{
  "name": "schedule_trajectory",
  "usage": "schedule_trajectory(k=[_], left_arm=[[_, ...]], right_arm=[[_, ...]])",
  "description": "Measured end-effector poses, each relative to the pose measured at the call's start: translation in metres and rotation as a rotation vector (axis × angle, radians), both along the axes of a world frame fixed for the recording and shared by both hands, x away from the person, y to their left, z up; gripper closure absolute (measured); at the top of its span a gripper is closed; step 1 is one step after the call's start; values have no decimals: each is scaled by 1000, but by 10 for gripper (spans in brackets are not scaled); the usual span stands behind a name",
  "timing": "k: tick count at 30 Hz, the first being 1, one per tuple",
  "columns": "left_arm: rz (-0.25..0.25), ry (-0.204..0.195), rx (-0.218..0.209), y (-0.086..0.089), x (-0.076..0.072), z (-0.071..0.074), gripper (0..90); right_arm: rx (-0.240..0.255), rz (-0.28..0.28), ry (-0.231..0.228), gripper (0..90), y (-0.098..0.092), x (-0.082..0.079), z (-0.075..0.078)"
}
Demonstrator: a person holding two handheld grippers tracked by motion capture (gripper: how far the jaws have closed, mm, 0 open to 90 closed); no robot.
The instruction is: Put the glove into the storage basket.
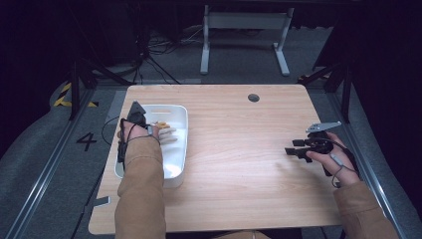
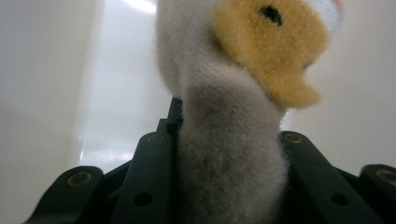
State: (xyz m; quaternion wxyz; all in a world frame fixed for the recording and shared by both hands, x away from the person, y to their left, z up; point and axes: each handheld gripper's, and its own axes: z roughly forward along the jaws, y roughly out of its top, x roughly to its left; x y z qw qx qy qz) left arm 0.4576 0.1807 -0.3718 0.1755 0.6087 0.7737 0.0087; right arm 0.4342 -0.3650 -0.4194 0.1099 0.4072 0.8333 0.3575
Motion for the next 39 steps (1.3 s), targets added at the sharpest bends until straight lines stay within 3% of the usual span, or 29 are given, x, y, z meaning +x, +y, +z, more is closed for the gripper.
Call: schedule_trajectory(k=[7, 21, 31, 39], left_arm=[[19, 3, -23, 0, -2, -14, 703], [12, 29, -4, 2, -3, -33, 697], [7, 34, 11, 0, -3, -39, 693], [26, 41, 7, 1, -4, -49, 690]], right_arm=[[0, 0, 3, 431, 0, 0, -1], [-13, 4, 7, 429, 0, 1, -2], [-17, 0, 8, 428, 0, 1, -3], [-19, -2, 10, 428, 0, 1, -4]])
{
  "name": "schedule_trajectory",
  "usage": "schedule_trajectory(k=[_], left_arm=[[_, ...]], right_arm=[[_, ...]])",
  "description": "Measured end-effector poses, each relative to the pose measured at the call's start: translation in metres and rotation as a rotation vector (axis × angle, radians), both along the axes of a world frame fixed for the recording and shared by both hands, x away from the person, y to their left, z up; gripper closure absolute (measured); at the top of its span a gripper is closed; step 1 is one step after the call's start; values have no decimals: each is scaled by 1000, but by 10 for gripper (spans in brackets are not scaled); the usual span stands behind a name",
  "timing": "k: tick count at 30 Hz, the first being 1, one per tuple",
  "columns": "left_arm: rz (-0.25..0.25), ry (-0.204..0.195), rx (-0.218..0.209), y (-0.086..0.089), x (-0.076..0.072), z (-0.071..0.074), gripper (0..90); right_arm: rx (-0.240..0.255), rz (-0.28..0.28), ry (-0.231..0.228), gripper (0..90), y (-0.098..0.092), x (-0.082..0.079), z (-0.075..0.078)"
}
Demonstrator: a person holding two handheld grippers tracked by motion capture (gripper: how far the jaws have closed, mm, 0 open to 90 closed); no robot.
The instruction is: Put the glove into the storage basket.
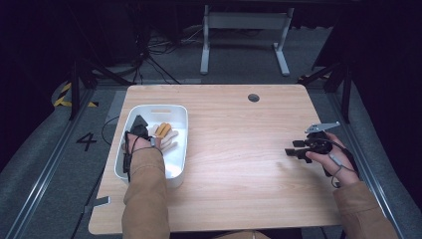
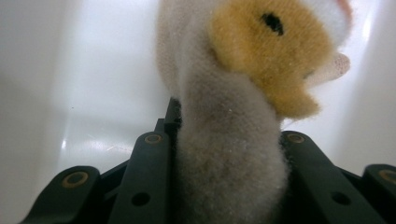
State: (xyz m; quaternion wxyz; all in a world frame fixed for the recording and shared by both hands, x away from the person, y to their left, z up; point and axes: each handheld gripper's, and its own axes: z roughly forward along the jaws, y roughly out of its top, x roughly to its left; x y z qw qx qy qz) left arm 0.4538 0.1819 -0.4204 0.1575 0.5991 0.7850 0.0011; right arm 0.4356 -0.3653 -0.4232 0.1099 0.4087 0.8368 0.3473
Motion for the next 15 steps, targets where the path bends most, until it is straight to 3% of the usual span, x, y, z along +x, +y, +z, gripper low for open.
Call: schedule_trajectory(k=[9, 12, 14, 15], left_arm=[[-11, 2, 16, -3, 2, -2, 675], [-21, -19, 28, -5, 2, -4, 576], [-48, -24, 63, -10, 2, -3, 392], [-48, -24, 63, -10, 2, -3, 353]], right_arm=[[0, -3, 0, 426, -1, 0, 0], [1, -2, 2, 425, -1, 0, -1], [2, -5, 1, 424, -1, 0, -1], [2, -5, 1, 424, -1, 0, -1]])
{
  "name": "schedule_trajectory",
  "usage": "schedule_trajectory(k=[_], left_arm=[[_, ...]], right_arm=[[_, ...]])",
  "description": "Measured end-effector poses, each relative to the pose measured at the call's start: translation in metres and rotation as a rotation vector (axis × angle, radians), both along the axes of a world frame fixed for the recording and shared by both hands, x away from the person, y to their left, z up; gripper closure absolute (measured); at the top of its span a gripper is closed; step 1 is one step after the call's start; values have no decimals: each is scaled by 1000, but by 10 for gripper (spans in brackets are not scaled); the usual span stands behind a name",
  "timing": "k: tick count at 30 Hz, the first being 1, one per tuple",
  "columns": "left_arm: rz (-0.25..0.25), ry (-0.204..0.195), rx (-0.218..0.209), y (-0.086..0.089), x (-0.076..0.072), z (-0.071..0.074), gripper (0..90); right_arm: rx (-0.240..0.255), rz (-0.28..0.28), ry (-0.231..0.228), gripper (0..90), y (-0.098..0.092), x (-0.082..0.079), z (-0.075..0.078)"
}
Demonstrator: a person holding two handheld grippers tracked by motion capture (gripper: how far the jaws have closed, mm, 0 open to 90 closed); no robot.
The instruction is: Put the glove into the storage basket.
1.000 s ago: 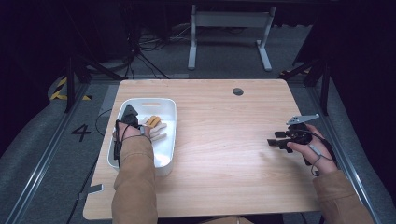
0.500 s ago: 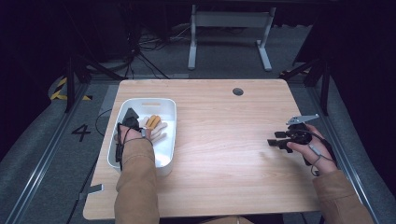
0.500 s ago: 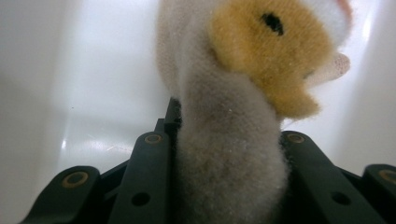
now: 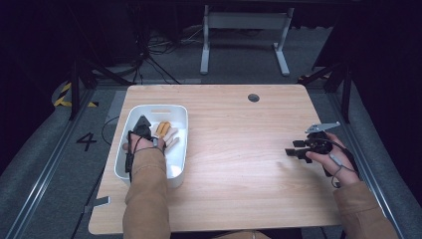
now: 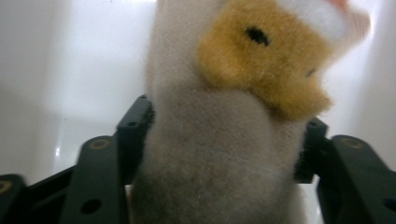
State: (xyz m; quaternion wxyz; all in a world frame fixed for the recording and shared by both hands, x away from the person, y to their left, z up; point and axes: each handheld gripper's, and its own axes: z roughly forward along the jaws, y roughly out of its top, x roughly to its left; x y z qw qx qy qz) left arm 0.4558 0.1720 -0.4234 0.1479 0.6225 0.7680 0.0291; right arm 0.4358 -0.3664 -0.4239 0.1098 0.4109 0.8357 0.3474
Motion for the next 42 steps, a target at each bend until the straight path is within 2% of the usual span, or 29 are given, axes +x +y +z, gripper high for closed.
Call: schedule_trajectory(k=[1, 3, 6, 9, 12, 16, 19, 22, 30, 36, 42], left_arm=[[-9, -3, 9, -2, 0, 1, 353], [13, 7, 18, -7, -1, 4, 249], [8, 12, 39, -11, -1, 5, 212], [-4, 7, 54, -16, -1, 7, 204], [1, 5, 51, -16, -1, 7, 195], [-1, 21, 47, -15, -2, 7, 201], [-23, -7, 73, -15, -2, 9, 202], [-23, -21, 72, -13, -2, 14, 202], [-40, -78, 99, -11, -2, 38, 201], [-61, -144, 84, -14, -5, 58, 230], [-122, -214, 64, -17, -10, 79, 221]], right_arm=[[1, -1, 0, 422, 0, 0, 0], [-3, -2, 2, 418, 1, 0, -1], [-5, -1, 3, 417, 1, 0, -1], [-1, 0, 3, 415, 1, 0, -1], [0, -3, 1, 414, 1, 0, -1], [2, -6, 0, 414, 0, 0, 0], [2, -8, 0, 414, 0, 0, 0], [5, -8, -2, 414, 0, 0, 0], [6, -3, -3, 414, 1, 2, 0], [9, 1, -5, 414, 3, 5, 1], [10, -4, -10, 414, 1, 6, 1]])
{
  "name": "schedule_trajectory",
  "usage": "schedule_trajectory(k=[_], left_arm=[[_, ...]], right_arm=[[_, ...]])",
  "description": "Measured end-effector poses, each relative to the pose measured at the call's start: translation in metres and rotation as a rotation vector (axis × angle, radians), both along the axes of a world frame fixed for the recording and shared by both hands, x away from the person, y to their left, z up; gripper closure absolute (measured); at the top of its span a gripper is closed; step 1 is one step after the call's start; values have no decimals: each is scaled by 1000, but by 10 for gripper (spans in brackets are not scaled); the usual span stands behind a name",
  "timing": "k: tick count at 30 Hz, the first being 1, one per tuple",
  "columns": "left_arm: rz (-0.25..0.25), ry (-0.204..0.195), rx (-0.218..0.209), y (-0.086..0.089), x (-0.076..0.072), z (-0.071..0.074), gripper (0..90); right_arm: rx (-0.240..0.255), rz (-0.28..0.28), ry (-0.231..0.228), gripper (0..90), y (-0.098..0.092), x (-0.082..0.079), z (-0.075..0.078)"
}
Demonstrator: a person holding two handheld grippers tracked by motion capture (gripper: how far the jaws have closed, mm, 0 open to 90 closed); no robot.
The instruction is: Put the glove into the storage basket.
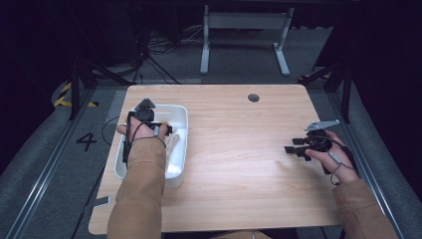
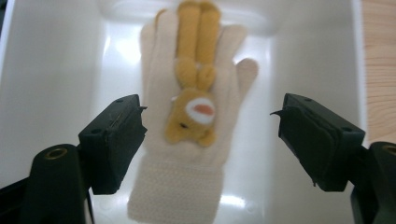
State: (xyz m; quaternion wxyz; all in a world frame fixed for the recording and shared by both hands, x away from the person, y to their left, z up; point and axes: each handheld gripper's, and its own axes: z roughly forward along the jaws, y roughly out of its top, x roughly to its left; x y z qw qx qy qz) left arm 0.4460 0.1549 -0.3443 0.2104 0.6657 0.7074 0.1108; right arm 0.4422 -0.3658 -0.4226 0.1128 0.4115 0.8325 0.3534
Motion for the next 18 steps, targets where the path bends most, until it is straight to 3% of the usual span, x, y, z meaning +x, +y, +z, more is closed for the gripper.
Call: schedule_trajectory(k=[3, 7, 11, 14, 18], left_arm=[[-52, -66, -1, -1, -4, 13, 206], [-83, -108, -12, -1, -8, 24, 205], [-154, -178, -39, -3, -12, 31, 236], [-201, -223, -79, -9, -14, 36, 254], [-282, -265, -73, -22, -19, 42, 264]], right_arm=[[0, 0, 2, 414, -1, -1, 0], [4, 0, 0, 414, -1, -1, 1], [0, 1, 3, 414, 0, -1, 0], [0, 6, 2, 414, 0, -2, 0], [4, 5, -1, 414, -1, -2, 0]])
